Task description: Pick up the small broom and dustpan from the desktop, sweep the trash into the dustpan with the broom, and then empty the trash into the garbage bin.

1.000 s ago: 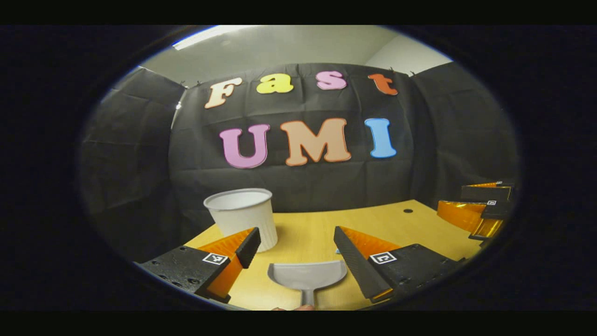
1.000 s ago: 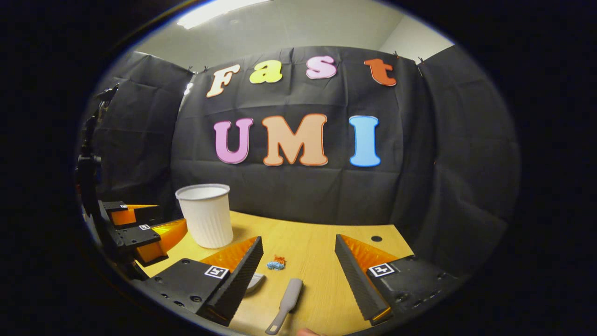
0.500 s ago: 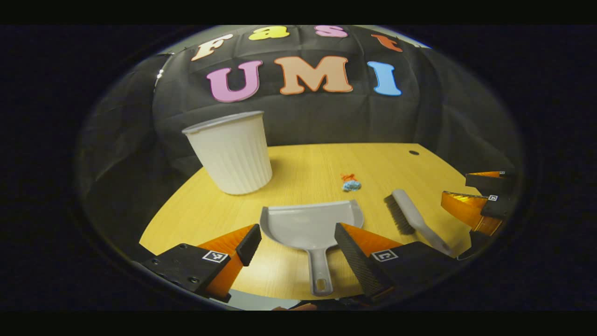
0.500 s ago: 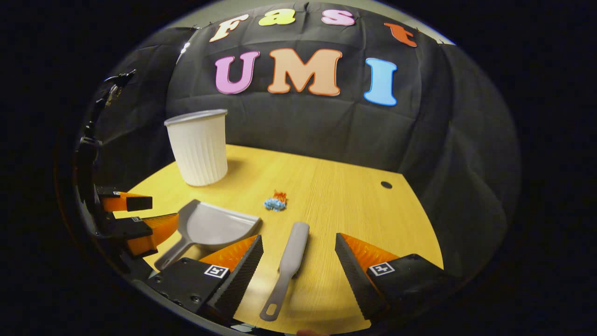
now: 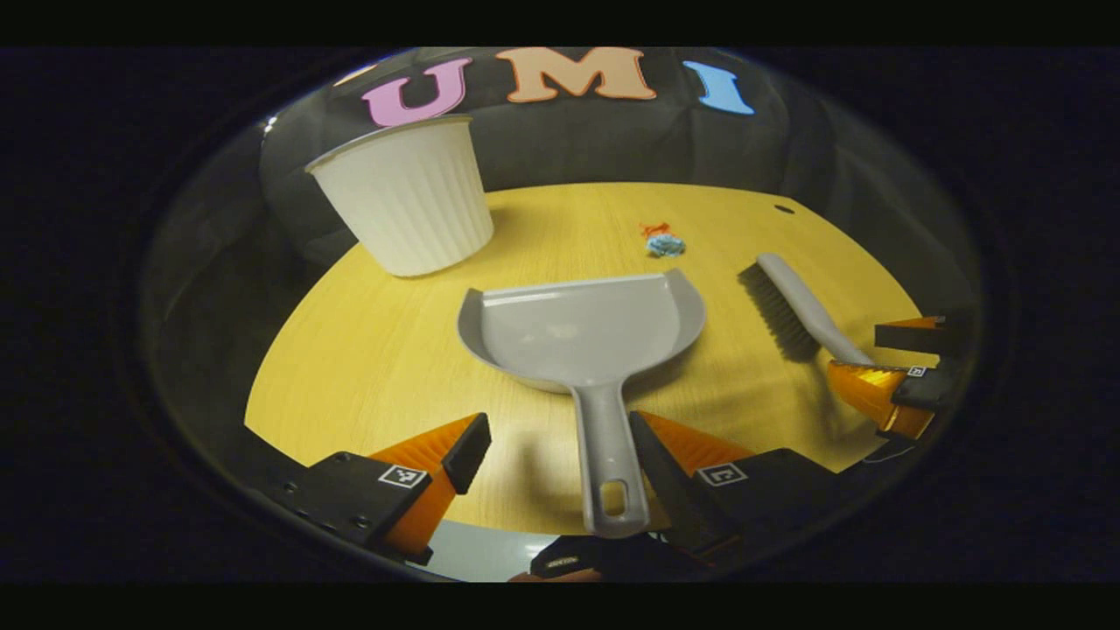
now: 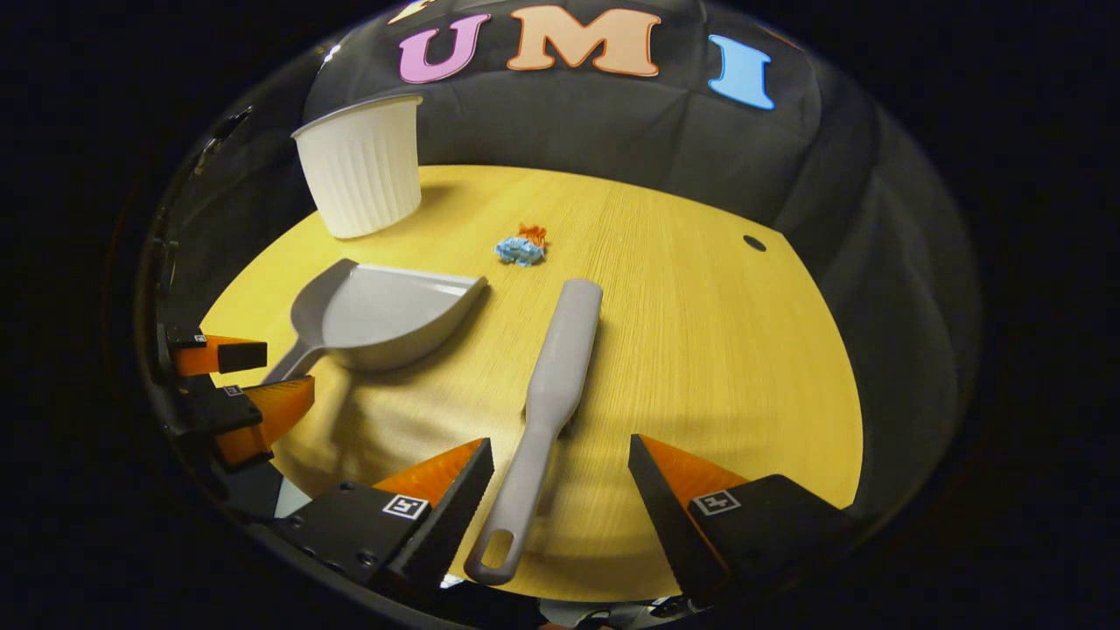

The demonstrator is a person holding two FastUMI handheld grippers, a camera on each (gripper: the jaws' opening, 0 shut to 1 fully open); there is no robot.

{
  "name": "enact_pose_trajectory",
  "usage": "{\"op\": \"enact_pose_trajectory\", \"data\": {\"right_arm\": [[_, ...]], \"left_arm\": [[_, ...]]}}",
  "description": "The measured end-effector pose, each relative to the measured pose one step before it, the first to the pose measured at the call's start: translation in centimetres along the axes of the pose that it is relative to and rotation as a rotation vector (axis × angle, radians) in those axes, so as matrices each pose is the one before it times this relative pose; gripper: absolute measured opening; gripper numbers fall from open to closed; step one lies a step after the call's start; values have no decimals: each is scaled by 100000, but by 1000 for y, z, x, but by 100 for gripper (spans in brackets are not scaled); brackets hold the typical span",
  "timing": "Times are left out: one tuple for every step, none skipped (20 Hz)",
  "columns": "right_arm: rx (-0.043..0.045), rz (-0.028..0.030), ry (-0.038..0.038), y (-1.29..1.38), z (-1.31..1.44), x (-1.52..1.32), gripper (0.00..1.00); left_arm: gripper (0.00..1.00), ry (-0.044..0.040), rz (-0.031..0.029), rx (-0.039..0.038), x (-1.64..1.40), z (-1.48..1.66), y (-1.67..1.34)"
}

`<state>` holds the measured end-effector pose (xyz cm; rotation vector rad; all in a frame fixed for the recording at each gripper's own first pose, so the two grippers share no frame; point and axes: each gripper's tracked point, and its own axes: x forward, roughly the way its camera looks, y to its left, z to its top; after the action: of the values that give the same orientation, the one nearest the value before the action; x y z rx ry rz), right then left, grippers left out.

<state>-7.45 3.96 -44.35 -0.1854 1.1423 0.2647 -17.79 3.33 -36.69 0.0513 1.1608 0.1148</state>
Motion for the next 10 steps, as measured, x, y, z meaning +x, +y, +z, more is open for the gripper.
{"op": "enact_pose_trajectory", "data": {"right_arm": [[-95,674,2448,235,-330,128,92],[-293,506,2046,134,-259,100,91],[-103,156,1007,-143,-107,201,87],[-227,70,1082,3,-3,174,85],[-348,104,556,41,-61,92,76],[-601,67,406,-22,66,155,72],[-611,142,768,-88,-14,183,65],[-225,-11,720,-53,47,24,60],[-87,111,497,-1,-42,113,52],[302,-1141,435,-261,-46,-18,43]], "left_arm": [[97,2226,-246,672,262,-729,-162],[96,2097,22,877,237,-519,-122],[96,1237,-9,974,201,-220,-139],[95,808,-185,849,165,-4,-147],[94,729,55,997,258,-206,-68],[91,689,352,1166,147,-32,13],[85,594,-90,932,135,-63,-79],[81,971,-773,227,49,14,-196],[71,523,-972,-420,113,-128,-314],[68,-374,-79,-320,6,178,-158]]}}
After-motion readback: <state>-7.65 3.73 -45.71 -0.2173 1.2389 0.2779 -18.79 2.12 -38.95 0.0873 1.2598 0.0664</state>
